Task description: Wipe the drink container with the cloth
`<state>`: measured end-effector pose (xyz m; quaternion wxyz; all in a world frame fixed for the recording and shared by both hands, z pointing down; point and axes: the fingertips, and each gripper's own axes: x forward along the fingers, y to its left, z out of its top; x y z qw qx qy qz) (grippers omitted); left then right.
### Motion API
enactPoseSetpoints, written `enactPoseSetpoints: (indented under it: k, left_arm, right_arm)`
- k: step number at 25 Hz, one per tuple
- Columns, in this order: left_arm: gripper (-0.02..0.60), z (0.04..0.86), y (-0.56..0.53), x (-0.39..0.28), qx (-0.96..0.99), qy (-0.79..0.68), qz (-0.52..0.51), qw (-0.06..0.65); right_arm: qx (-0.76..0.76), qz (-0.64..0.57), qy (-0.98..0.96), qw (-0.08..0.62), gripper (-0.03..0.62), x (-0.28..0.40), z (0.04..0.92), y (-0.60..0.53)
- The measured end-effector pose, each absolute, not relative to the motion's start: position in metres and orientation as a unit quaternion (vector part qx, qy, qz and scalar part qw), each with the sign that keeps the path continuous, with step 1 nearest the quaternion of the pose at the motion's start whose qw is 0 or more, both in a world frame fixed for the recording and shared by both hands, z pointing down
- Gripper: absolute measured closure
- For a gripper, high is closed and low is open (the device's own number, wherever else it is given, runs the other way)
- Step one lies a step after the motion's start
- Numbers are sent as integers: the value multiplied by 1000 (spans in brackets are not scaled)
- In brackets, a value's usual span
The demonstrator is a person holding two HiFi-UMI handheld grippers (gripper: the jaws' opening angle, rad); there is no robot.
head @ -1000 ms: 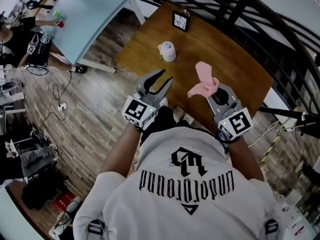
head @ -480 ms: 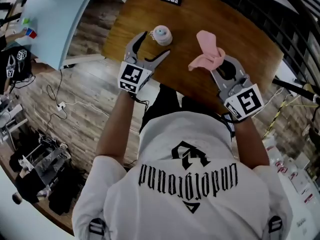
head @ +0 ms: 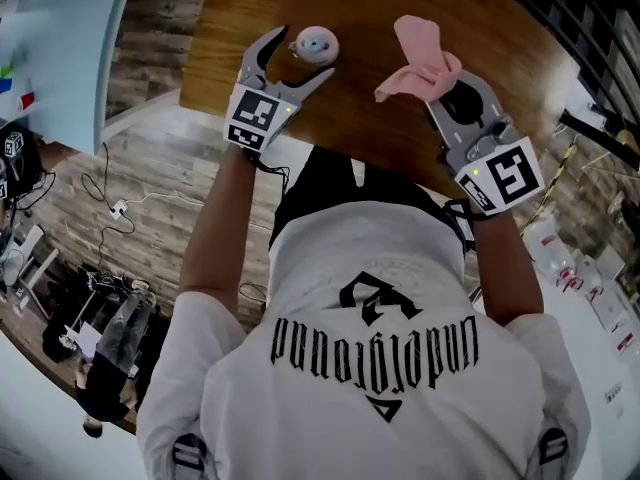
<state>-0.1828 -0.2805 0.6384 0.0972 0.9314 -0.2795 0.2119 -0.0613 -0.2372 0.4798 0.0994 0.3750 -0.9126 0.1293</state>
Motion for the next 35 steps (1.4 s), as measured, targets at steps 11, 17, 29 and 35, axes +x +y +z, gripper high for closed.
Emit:
enactPoseSetpoints:
  k: [11,17,29,35]
  left_arm:
    - [186,664,-291,-166,946,-234,208,84]
    - [198,659,-287,-161,948,-232,208,65]
    - [199,643,-269,-154,948,-231,208,70]
    - [199,583,-247,-130,960,-192,183,88]
  right_arm:
    - [387,152,-902,117,562,-73,505,-254]
    - [391,158,-899,121,562,-70,507,-247]
    - [395,152,-898,122,562,-62,504,-228]
    - [385,140,-905,115,562,-49,487,-213]
